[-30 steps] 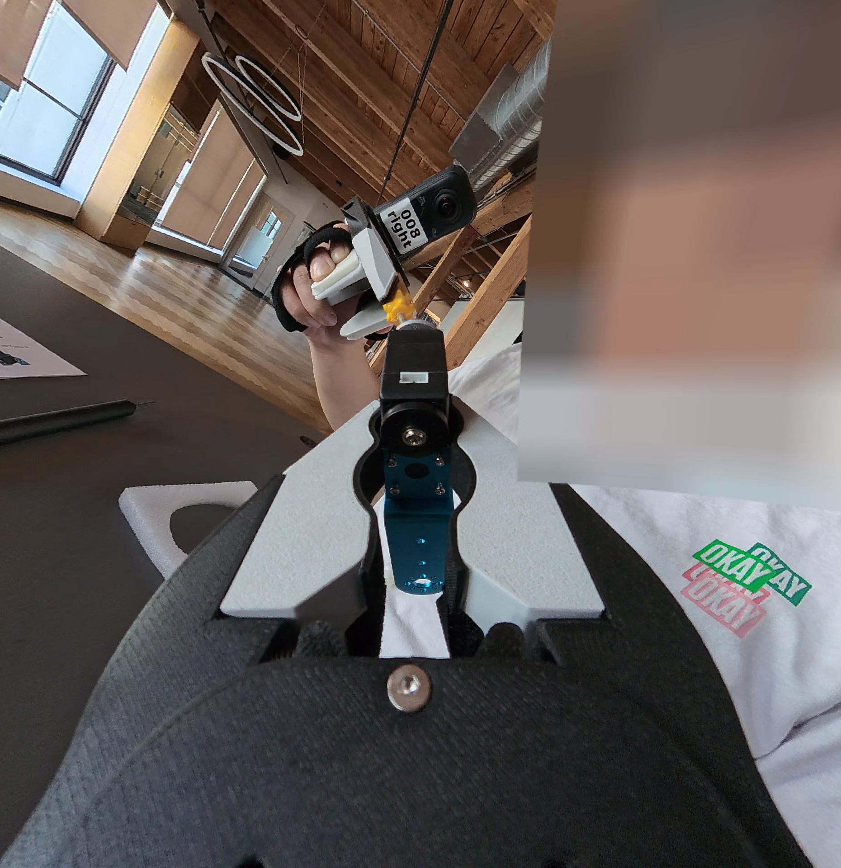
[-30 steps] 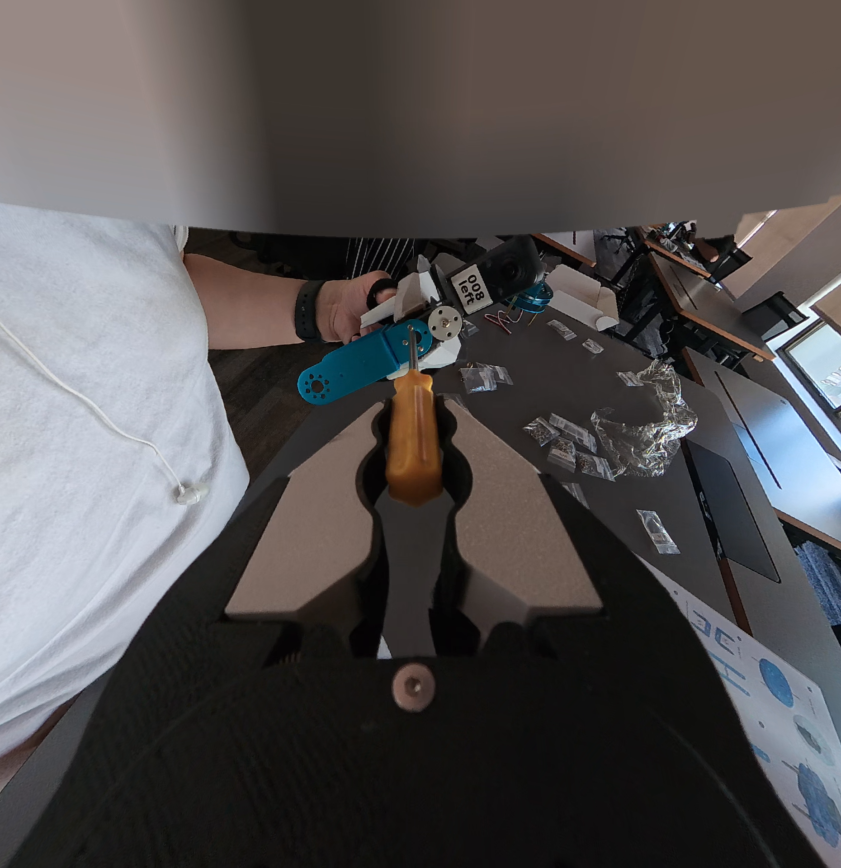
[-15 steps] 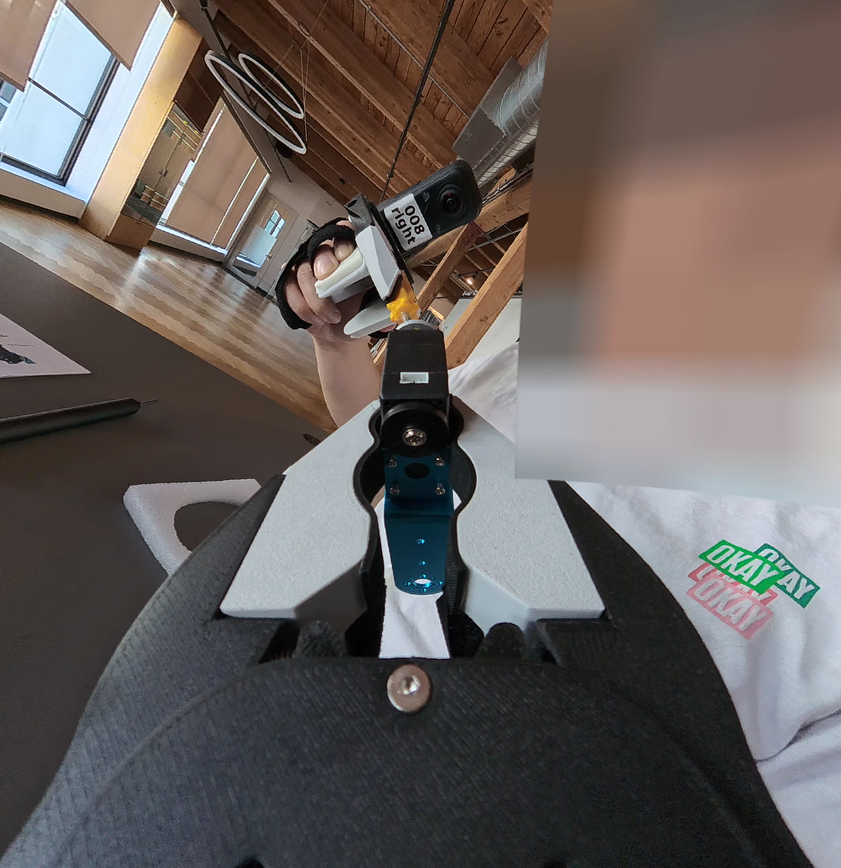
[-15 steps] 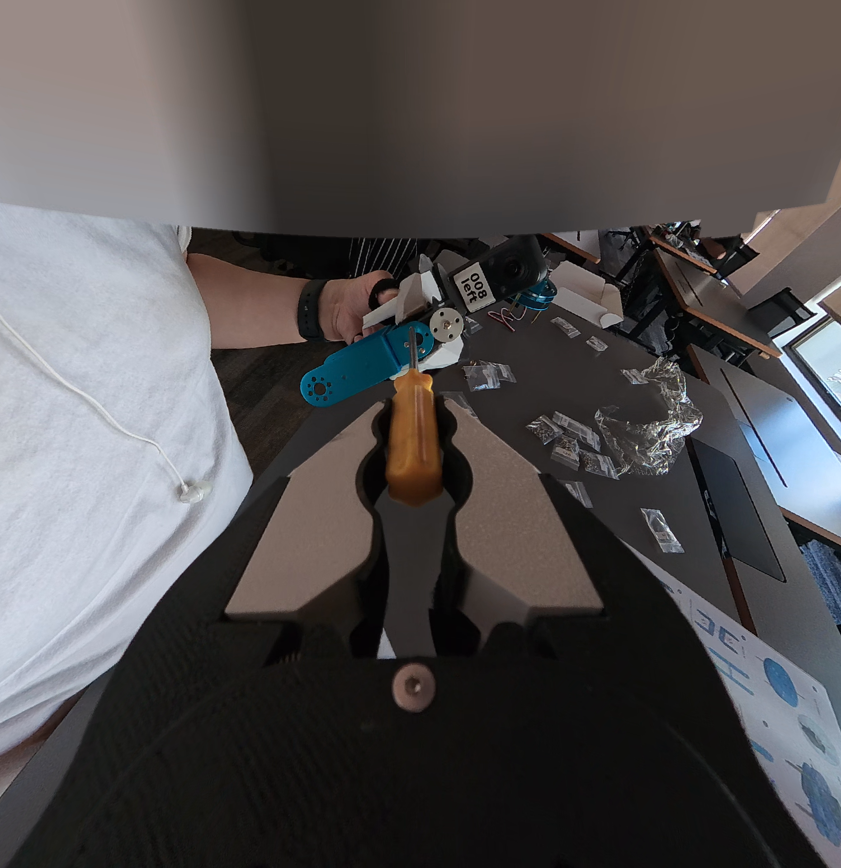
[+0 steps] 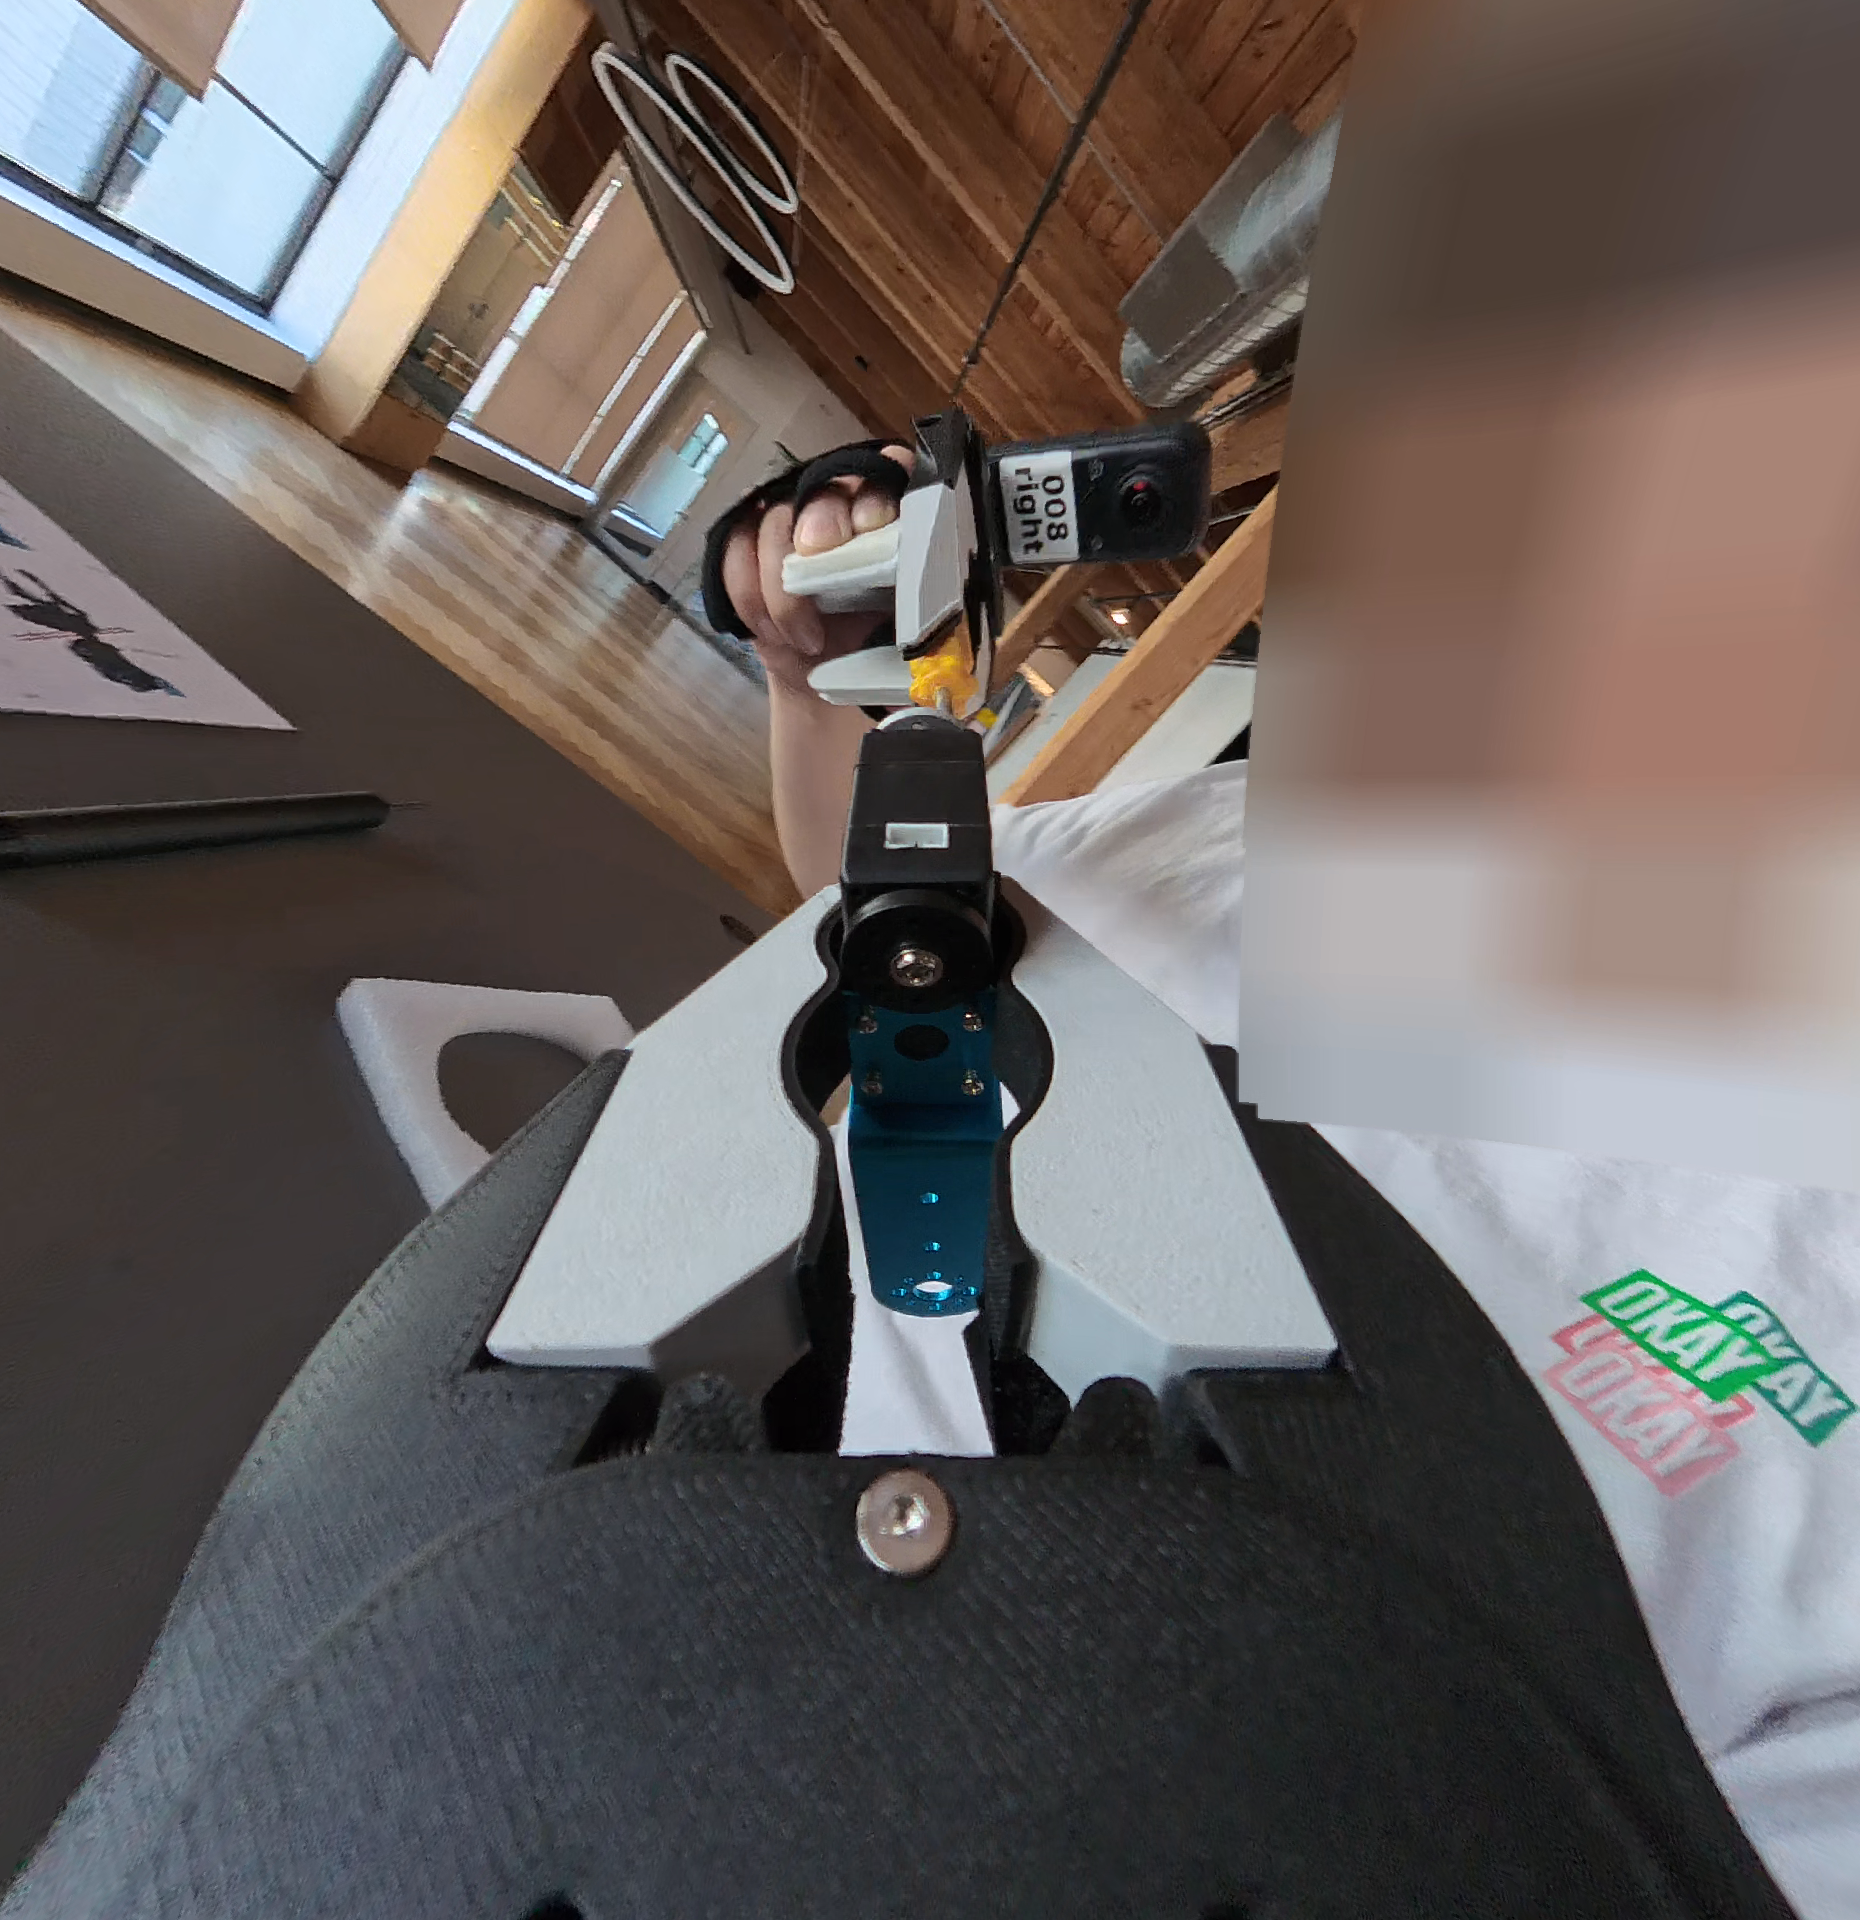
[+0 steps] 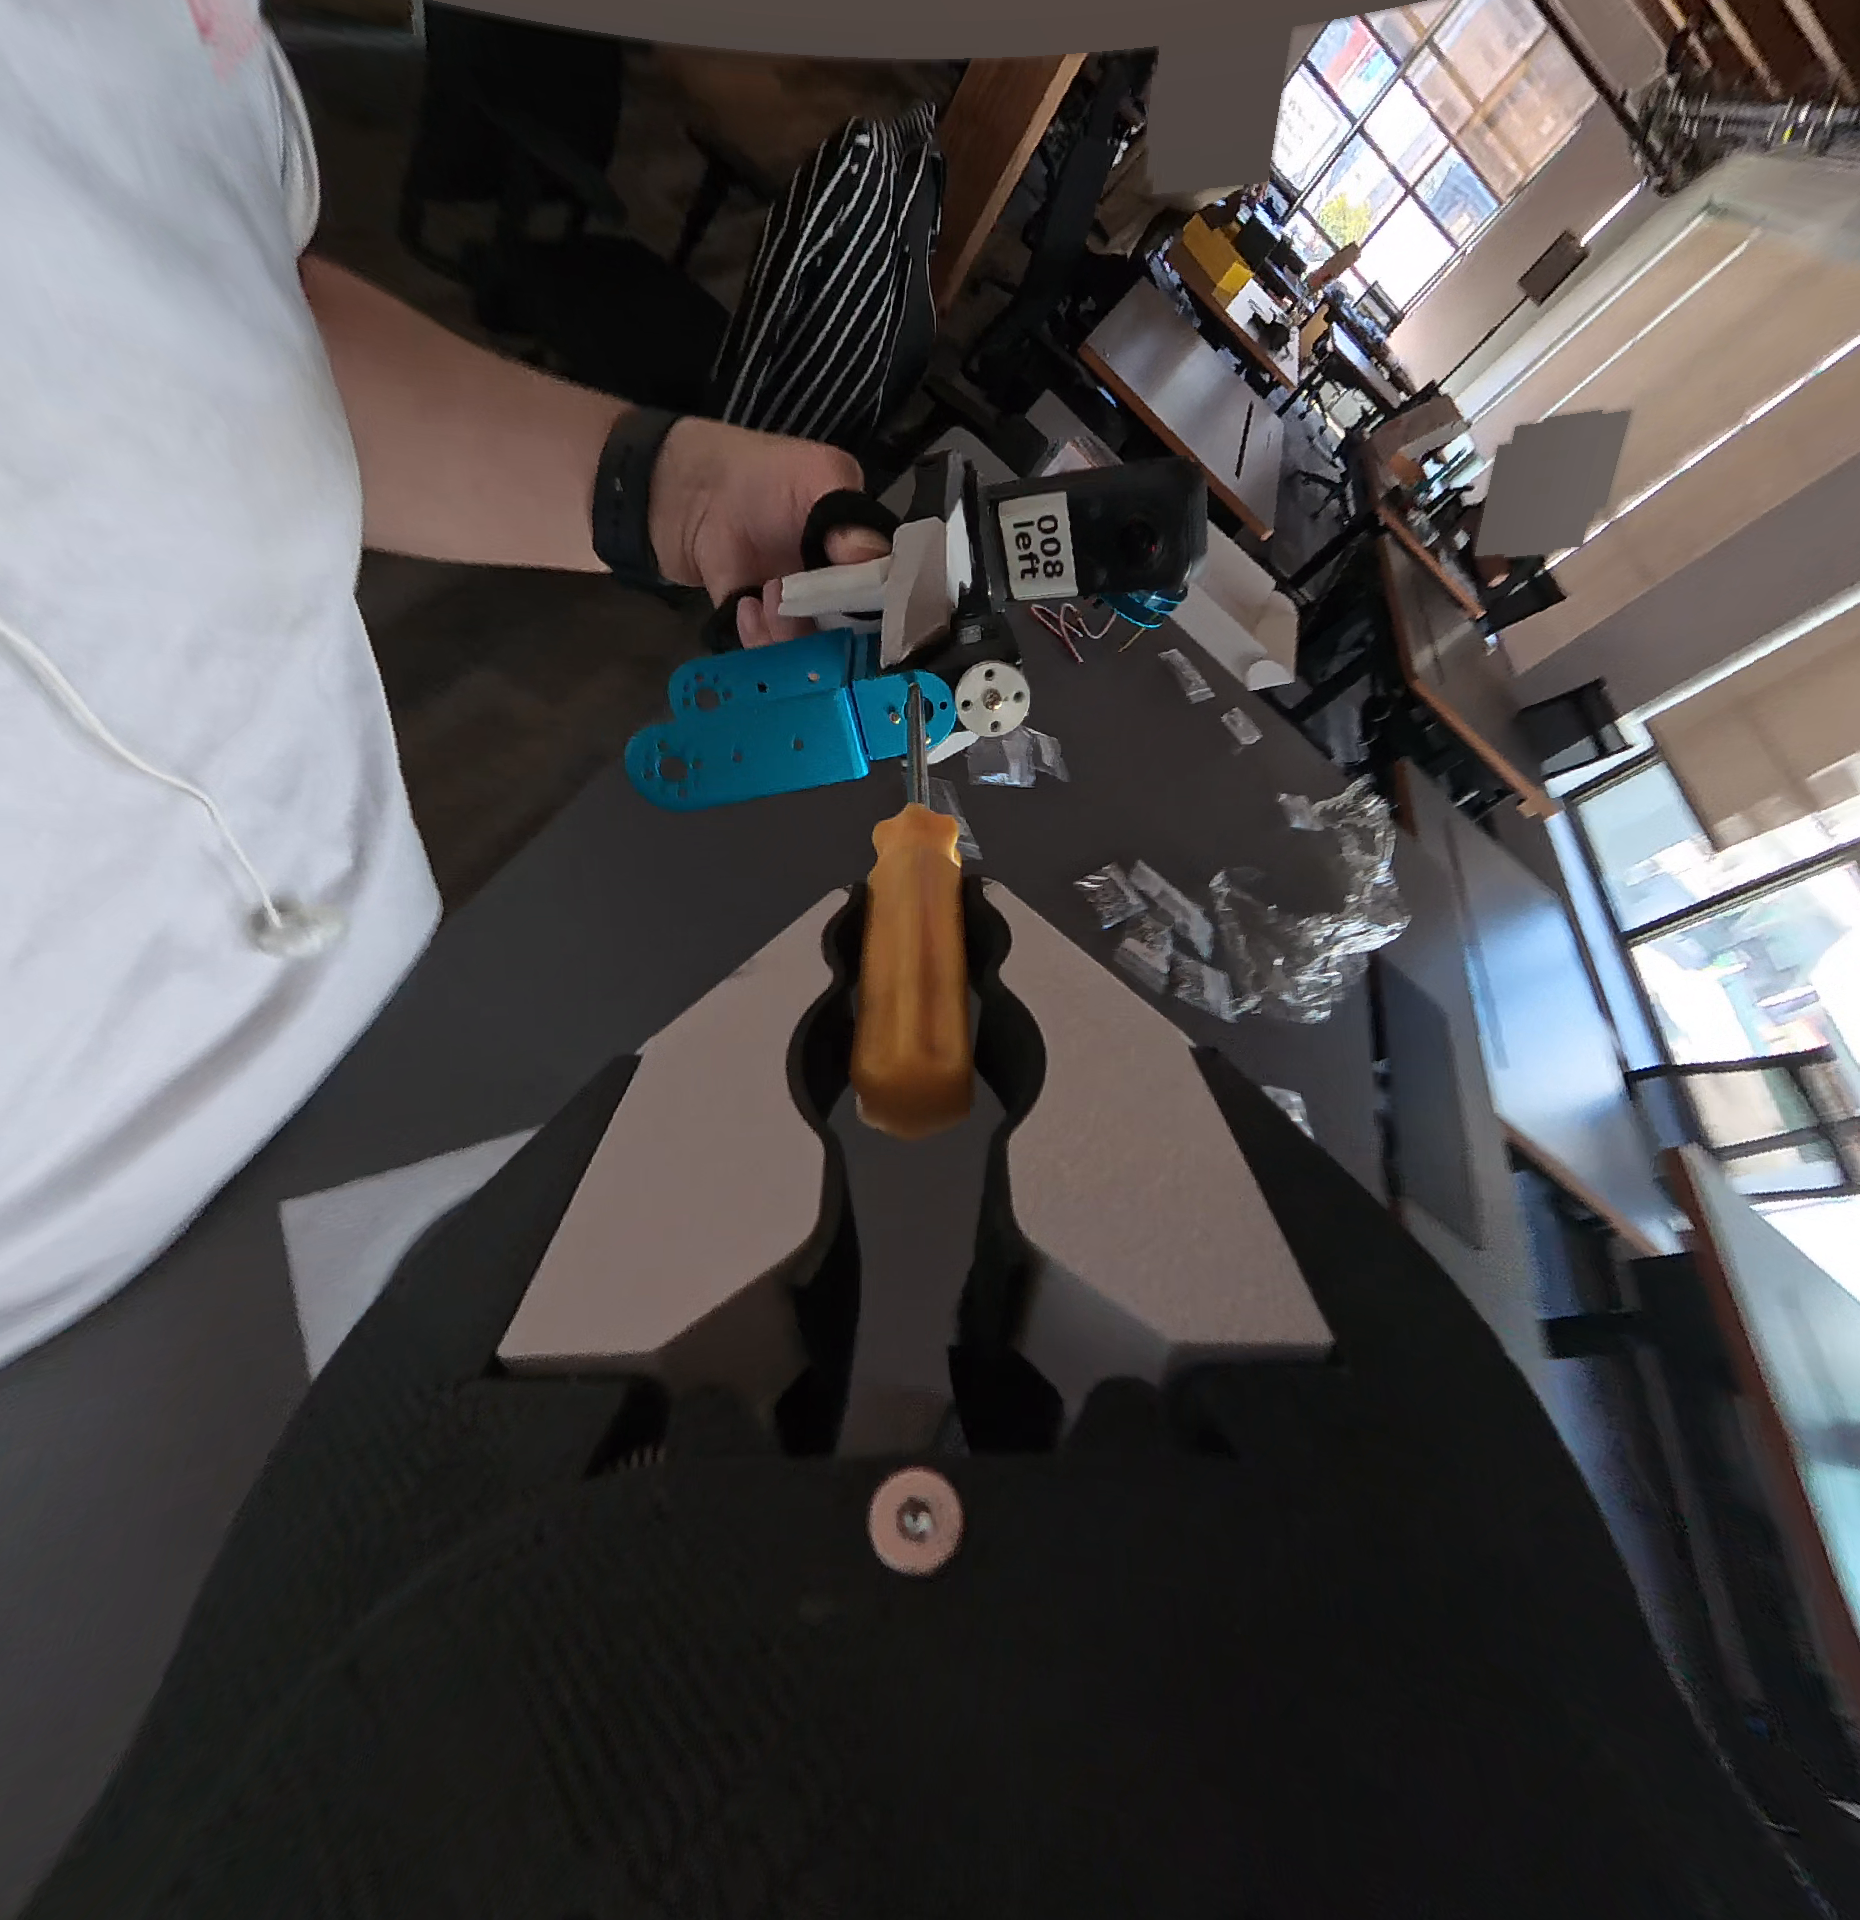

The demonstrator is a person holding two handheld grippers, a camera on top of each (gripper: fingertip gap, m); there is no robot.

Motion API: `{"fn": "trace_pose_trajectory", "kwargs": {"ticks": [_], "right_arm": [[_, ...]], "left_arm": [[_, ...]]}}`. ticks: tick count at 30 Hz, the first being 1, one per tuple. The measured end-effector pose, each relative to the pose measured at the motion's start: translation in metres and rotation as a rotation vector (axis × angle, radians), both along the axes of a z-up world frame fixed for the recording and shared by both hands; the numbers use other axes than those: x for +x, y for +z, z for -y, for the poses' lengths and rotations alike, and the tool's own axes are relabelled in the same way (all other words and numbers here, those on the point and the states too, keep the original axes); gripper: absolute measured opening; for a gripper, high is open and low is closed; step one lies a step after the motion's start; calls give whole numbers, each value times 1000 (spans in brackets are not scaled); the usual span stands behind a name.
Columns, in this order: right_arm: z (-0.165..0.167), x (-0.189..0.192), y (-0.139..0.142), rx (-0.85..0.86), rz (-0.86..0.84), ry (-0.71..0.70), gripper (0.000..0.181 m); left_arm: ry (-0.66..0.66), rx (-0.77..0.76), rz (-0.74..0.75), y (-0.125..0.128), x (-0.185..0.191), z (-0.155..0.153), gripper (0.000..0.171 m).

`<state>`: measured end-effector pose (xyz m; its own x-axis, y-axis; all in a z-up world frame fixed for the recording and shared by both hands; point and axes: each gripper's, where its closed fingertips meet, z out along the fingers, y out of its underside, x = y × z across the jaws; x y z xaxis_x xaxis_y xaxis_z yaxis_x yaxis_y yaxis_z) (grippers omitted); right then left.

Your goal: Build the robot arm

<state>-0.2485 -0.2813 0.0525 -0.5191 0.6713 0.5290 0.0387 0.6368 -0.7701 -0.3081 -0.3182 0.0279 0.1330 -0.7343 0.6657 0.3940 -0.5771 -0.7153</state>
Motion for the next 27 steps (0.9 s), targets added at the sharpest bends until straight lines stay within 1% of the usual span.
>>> {"fn": "trace_pose_trajectory", "kwargs": {"ticks": [3, 6, 18, 27], "right_arm": [[-1, -1, -2, -185, 49, -6, 17], [-3, -2, -7, -324, 99, -28, 17], [-8, -4, -23, -744, 294, -84, 17], [-10, -5, -38, -1073, 485, -73, 17]], "left_arm": [[24, 27, -22, 3, 0, 1, 21], [63, 45, -68, 4, -2, 1, 21], [165, 68, -196, -4, -6, -5, 21], [234, 99, -342, -14, -7, -7, 21]]}}
